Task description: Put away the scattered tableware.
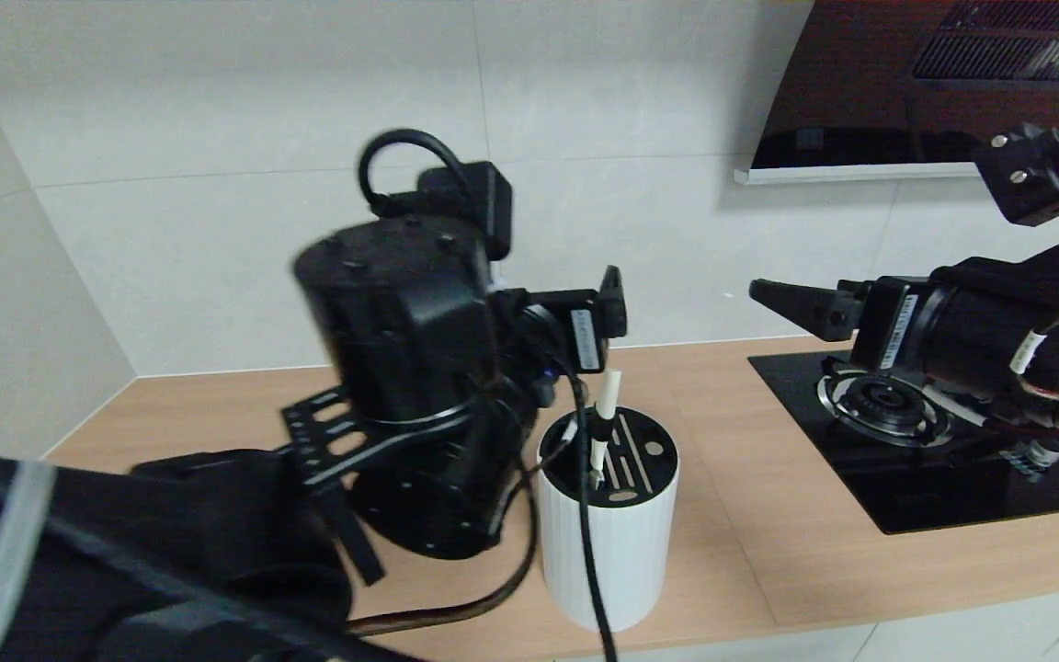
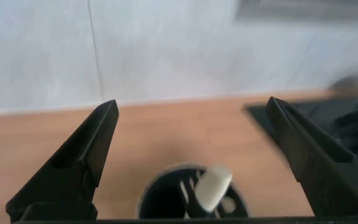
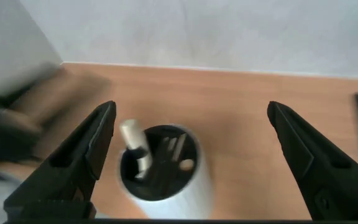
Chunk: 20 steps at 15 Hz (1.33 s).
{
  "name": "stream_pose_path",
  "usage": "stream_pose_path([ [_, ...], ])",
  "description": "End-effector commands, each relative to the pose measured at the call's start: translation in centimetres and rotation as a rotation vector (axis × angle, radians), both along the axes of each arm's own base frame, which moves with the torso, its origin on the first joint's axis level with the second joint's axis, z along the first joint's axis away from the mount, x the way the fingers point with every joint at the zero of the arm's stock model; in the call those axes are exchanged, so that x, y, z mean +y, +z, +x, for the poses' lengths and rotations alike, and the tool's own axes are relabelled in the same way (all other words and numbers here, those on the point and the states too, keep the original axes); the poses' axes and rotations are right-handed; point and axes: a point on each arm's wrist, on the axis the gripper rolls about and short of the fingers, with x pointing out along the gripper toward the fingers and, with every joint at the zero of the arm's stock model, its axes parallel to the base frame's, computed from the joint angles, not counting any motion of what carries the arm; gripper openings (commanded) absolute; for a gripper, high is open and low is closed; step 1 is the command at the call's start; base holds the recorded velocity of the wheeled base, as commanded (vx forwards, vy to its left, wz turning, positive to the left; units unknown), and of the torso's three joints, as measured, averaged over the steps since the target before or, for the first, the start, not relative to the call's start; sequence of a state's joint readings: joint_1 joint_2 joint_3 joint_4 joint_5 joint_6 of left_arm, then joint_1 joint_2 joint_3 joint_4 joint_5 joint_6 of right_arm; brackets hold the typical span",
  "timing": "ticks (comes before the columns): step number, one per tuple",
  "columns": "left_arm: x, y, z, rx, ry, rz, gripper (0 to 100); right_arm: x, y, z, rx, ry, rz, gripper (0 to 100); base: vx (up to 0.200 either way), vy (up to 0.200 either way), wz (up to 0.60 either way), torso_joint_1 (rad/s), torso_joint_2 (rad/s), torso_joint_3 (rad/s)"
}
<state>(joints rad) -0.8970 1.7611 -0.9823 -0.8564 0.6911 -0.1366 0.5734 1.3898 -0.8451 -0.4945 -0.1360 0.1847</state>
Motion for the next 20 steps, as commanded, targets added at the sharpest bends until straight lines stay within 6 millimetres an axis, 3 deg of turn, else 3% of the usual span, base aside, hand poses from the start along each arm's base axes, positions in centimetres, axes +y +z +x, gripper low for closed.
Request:
stream_pose_path([
  [1, 8.1, 3.6, -3.7, -0.051, 0.029, -0.024, 100, -3.1, 0.2, -1.6, -0.043, -0.081, -0.009, 100, 0.0, 0.0, 0.0, 0.0, 0.0, 0.0],
  [4, 14.0, 3.4, -7.4, -0.06, 0.111, 0.027, 100, -6.6, 0.2, -6.3, -0.113, -0.132, 0.023, 100, 0.0, 0.0, 0.0, 0.0, 0.0, 0.0],
  [5, 16.3, 2.8, -8.7, -0.057, 0.169, 0.049, 100, -7.7, 0.2, -8.8, -0.167, -0.138, 0.031, 100, 0.0, 0.0, 0.0, 0.0, 0.0, 0.0],
  [7, 20.4, 1.1, -12.3, -0.057, 0.248, 0.057, 100, -10.3, -1.0, -14.1, -0.261, -0.169, 0.03, 100, 0.0, 0.0, 0.0, 0.0, 0.0, 0.0],
  [10, 24.6, -1.0, -18.2, -0.052, 0.344, 0.086, 100, -13.0, -3.6, -20.5, -0.278, -0.298, -0.004, 100, 0.0, 0.0, 0.0, 0.0, 0.0, 0.0],
  [12, 26.1, -2.3, -21.7, -0.063, 0.38, 0.09, 100, -13.8, -5.2, -24.0, -0.3, -0.333, -0.008, 100, 0.0, 0.0, 0.0, 0.0, 0.0, 0.0],
  [15, 26.8, -4.8, -25.4, -0.08, 0.405, 0.125, 100, -13.9, -7.5, -26.6, -0.304, -0.432, -0.055, 100, 0.0, 0.0, 0.0, 0.0, 0.0, 0.0],
  [17, 26.7, -6.8, -26.7, -0.08, 0.421, 0.142, 100, -13.8, -7.8, -26.3, -0.277, -0.519, -0.06, 100, 0.0, 0.0, 0.0, 0.0, 0.0, 0.0],
  [18, 26.6, -7.4, -26.4, -0.058, 0.442, 0.143, 100, -13.7, -8.1, -26.2, -0.264, -0.56, -0.066, 100, 0.0, 0.0, 0.0, 0.0, 0.0, 0.0],
  [20, 26.5, -7.5, -26.4, -0.063, 0.492, 0.095, 100, -13.1, -9.2, -26.8, -0.288, -0.619, -0.076, 100, 0.0, 0.0, 0.0, 0.0, 0.0, 0.0],
])
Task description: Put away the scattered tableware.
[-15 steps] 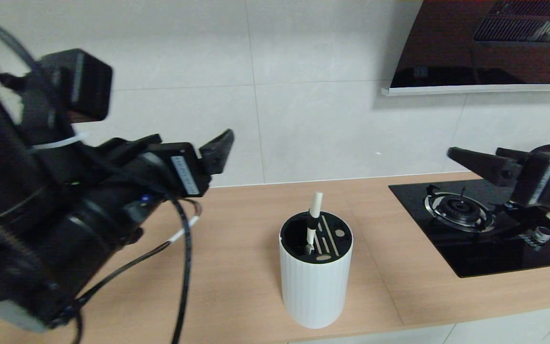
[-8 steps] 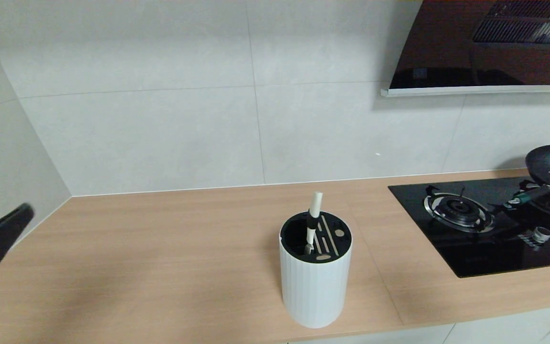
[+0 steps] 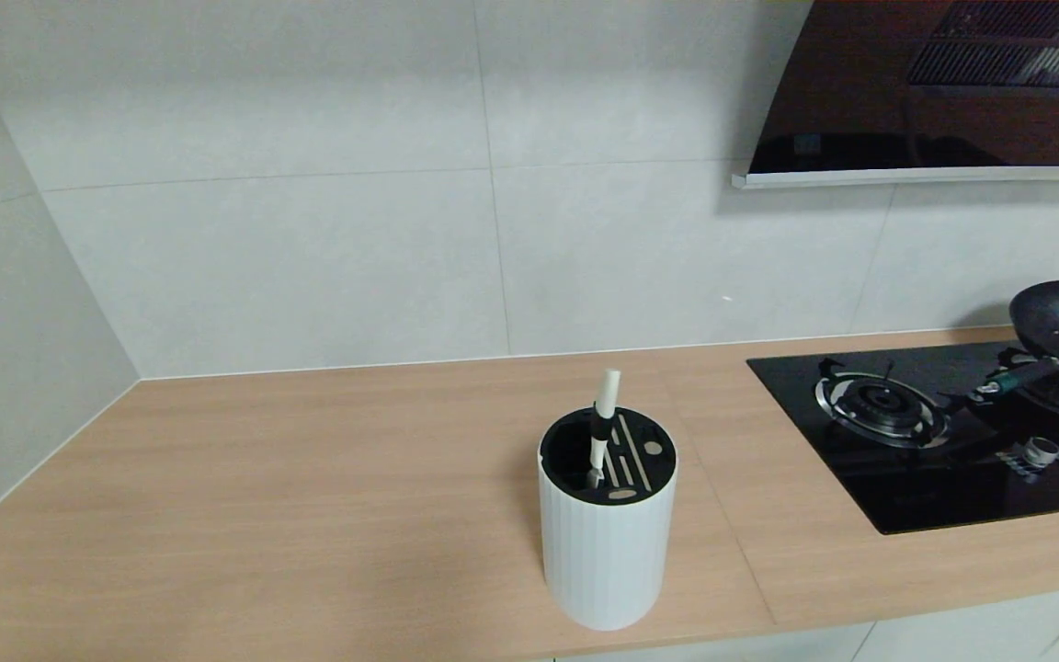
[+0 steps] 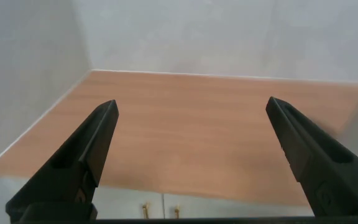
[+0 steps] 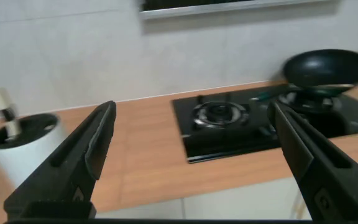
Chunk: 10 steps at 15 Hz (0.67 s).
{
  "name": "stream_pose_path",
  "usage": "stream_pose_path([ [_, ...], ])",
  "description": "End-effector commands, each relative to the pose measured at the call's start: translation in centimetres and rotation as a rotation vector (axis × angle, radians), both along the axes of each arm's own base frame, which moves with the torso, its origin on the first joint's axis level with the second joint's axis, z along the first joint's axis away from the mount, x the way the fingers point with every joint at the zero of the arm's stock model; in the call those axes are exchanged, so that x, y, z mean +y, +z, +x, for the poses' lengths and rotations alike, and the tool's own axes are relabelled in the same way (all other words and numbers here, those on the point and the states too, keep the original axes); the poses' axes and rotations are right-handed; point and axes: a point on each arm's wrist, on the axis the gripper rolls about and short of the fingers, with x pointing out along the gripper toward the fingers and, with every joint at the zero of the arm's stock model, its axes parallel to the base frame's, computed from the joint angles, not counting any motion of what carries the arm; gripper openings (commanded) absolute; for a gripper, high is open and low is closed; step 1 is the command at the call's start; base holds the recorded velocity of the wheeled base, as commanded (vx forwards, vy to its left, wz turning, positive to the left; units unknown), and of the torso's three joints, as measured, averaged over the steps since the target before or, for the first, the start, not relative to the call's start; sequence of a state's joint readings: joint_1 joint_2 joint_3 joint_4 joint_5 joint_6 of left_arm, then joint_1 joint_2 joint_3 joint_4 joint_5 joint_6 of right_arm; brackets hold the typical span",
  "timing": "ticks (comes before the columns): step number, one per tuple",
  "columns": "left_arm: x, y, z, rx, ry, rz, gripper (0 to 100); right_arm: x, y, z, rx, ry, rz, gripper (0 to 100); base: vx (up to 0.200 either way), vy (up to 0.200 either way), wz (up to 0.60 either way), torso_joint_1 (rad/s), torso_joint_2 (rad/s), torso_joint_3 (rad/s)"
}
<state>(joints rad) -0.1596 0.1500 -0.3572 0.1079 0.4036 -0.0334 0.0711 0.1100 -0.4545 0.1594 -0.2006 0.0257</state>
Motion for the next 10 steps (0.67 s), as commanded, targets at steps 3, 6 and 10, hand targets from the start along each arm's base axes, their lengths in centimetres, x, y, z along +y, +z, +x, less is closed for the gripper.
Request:
stream_pose_path([
  [3, -0.3, -0.9, -0.7, -0.044, 0.09, -0.033, 100, 0.5, -2.9, -0.5, -0.02, -0.05, -0.001, 100, 0.0, 0.0, 0.0, 0.0, 0.0, 0.0],
  [6, -0.7, -4.0, -0.7, -0.021, 0.108, 0.004, 100, 0.4, -5.1, 0.9, 0.062, -0.072, 0.001, 100, 0.0, 0.0, 0.0, 0.0, 0.0, 0.0],
  [10, -1.0, -8.0, 1.1, 0.114, -0.027, 0.009, 100, 0.7, -9.3, 3.5, 0.054, 0.039, -0.02, 100, 0.0, 0.0, 0.0, 0.0, 0.0, 0.0],
])
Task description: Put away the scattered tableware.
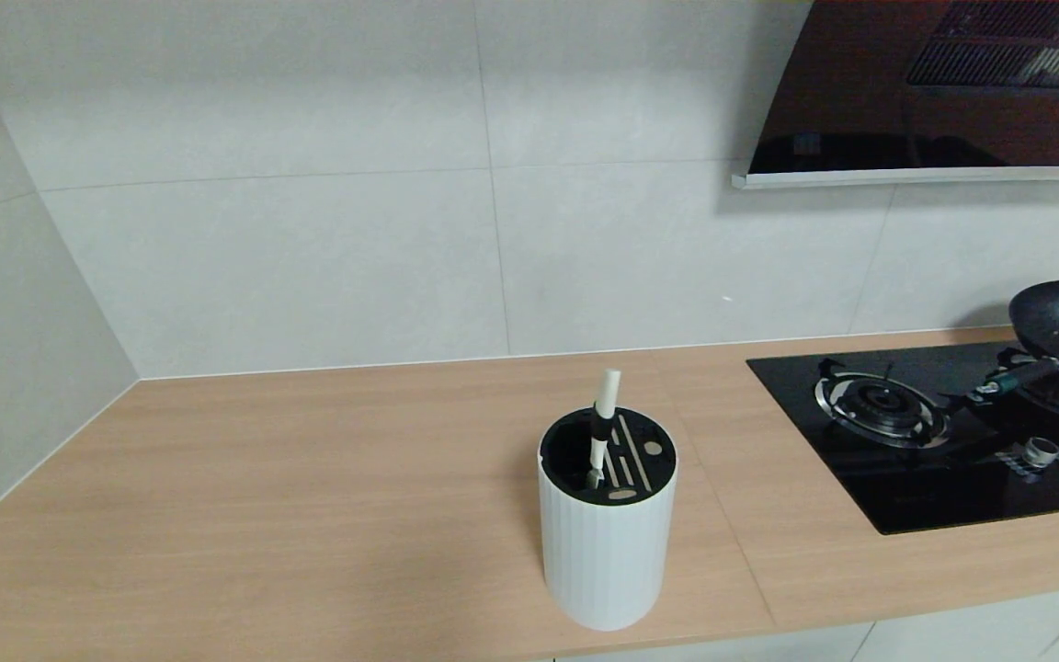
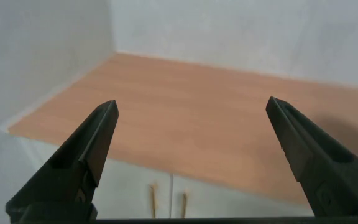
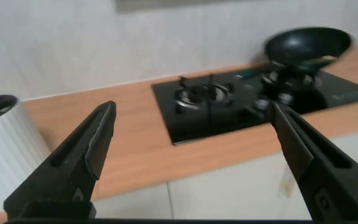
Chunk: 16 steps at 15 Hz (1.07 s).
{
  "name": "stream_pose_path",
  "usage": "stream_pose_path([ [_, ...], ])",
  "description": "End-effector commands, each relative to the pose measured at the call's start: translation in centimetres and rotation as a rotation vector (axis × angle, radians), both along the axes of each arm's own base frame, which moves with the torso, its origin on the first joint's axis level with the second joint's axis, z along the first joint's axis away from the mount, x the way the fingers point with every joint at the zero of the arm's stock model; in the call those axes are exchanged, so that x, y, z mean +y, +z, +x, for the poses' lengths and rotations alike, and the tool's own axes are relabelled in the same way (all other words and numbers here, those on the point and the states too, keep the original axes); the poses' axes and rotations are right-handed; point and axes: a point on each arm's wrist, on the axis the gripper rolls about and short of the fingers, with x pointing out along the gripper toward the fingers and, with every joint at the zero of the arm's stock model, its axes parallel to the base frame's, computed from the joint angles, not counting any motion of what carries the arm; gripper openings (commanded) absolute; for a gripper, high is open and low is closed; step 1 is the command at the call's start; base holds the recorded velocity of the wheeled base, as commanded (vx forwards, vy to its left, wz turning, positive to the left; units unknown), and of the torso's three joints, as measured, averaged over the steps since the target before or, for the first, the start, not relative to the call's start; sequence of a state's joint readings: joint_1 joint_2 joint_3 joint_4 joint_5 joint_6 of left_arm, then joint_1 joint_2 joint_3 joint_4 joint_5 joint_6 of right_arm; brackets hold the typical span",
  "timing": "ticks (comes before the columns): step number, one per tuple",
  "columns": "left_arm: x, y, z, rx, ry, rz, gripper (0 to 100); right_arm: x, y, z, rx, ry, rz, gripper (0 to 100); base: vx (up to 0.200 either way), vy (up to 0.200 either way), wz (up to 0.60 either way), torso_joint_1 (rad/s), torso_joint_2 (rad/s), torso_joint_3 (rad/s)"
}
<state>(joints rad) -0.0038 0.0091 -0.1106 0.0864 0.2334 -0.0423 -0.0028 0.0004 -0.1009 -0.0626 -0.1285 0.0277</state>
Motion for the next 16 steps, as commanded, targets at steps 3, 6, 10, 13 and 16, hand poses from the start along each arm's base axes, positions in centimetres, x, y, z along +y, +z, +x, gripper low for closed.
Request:
stream_pose_path([
  [3, -0.2, -1.3, 0.4, 0.03, -0.098, -0.004, 100, 0.2, -3.0, 1.0, 0.122, 0.068, -0.01, 100, 0.0, 0.0, 0.0, 0.0, 0.0, 0.0],
  [6, -0.4, -1.3, 0.4, 0.031, -0.156, 0.002, 100, 0.2, -2.9, 1.0, 0.118, 0.084, -0.021, 100, 0.0, 0.0, 0.0, 0.0, 0.0, 0.0],
  [10, -0.5, -1.3, 0.5, 0.034, -0.237, 0.035, 100, 0.3, -3.4, 1.0, 0.169, 0.148, -0.106, 100, 0.0, 0.0, 0.0, 0.0, 0.0, 0.0],
  [13, -0.6, -1.4, 0.5, 0.04, -0.257, 0.063, 100, 0.4, -3.4, 1.0, 0.168, 0.154, -0.086, 100, 0.0, 0.0, 0.0, 0.0, 0.0, 0.0],
  [16, -0.6, -1.7, 0.6, 0.044, -0.253, 0.16, 100, 0.4, -3.4, 1.0, 0.166, 0.155, -0.075, 100, 0.0, 0.0, 0.0, 0.0, 0.0, 0.0],
])
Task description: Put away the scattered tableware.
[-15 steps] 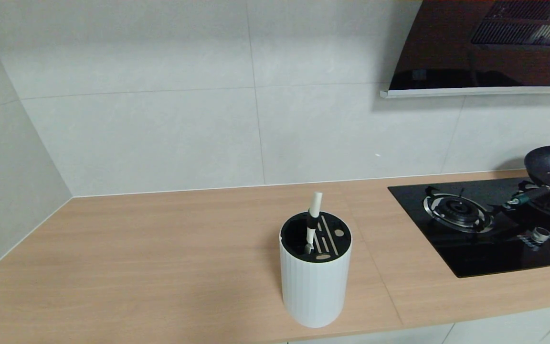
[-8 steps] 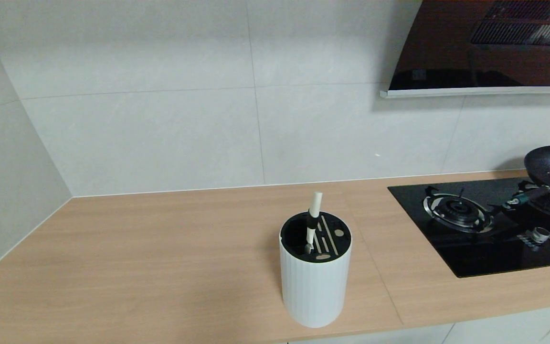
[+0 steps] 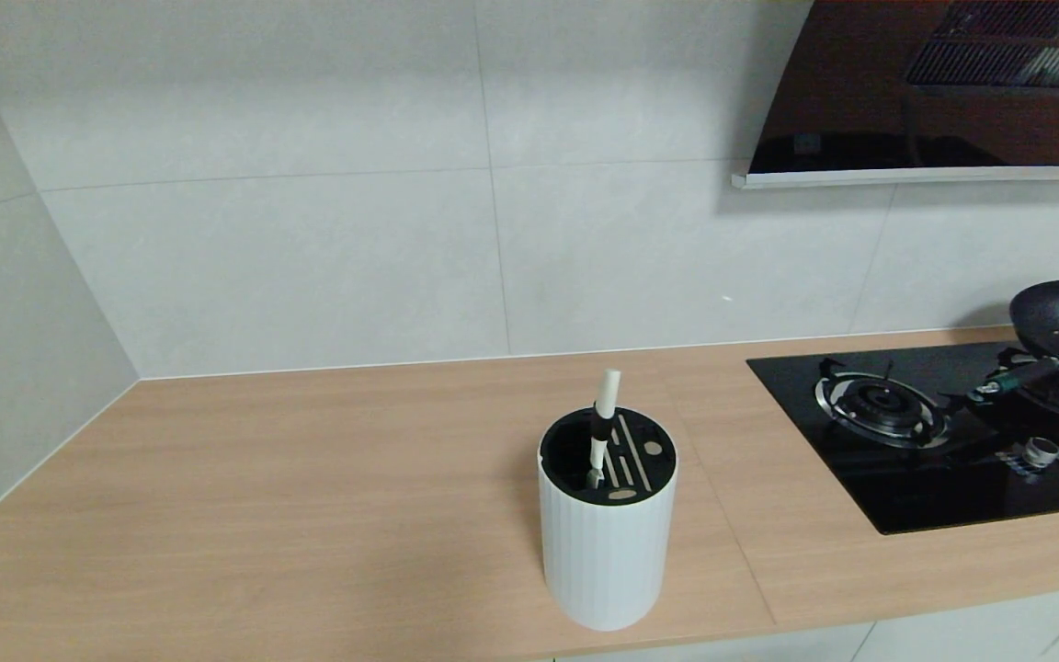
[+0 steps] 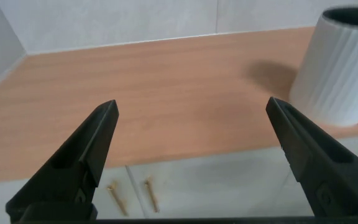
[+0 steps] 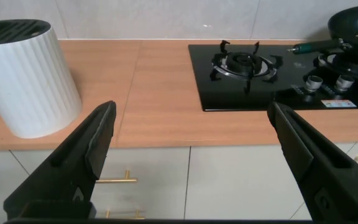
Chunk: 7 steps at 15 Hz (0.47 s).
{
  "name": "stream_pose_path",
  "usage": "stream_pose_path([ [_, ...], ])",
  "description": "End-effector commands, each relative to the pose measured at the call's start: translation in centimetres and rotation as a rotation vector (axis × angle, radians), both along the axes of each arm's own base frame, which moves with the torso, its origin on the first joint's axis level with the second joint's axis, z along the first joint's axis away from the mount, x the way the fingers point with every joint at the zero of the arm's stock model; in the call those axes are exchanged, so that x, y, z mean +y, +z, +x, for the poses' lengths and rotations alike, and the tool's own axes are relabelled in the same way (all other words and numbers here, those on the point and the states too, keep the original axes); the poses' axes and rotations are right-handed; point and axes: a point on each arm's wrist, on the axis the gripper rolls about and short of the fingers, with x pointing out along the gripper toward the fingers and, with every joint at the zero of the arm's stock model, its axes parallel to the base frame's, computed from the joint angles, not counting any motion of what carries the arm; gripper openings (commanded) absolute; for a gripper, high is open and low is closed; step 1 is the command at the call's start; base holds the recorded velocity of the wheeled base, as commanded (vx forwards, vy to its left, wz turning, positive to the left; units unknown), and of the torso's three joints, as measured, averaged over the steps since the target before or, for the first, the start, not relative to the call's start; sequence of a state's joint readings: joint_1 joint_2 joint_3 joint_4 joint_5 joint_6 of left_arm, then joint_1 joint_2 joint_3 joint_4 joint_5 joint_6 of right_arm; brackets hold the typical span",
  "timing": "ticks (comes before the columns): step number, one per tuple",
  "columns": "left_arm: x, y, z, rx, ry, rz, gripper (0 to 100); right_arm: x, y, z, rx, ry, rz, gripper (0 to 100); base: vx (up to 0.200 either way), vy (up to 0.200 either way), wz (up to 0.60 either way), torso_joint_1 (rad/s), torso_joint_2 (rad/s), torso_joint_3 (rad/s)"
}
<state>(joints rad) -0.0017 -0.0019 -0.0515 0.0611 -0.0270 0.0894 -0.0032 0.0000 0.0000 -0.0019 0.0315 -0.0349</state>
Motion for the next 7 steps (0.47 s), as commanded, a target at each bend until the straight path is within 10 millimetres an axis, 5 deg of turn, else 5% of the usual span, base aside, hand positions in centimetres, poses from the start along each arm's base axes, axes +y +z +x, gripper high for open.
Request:
stream_pose_path([
  [1, 0.0, -0.77, 0.43, -0.01, 0.001, 0.012, 100, -0.01, -0.02, 0.01, 0.003, -0.002, 0.0, 100, 0.0, 0.0, 0.0, 0.0, 0.0, 0.0],
  [7, 0.0, -0.78, 0.44, 0.0, -0.002, -0.051, 100, 0.0, -0.02, 0.01, 0.003, 0.001, 0.001, 100, 0.0, 0.0, 0.0, 0.0, 0.0, 0.0],
])
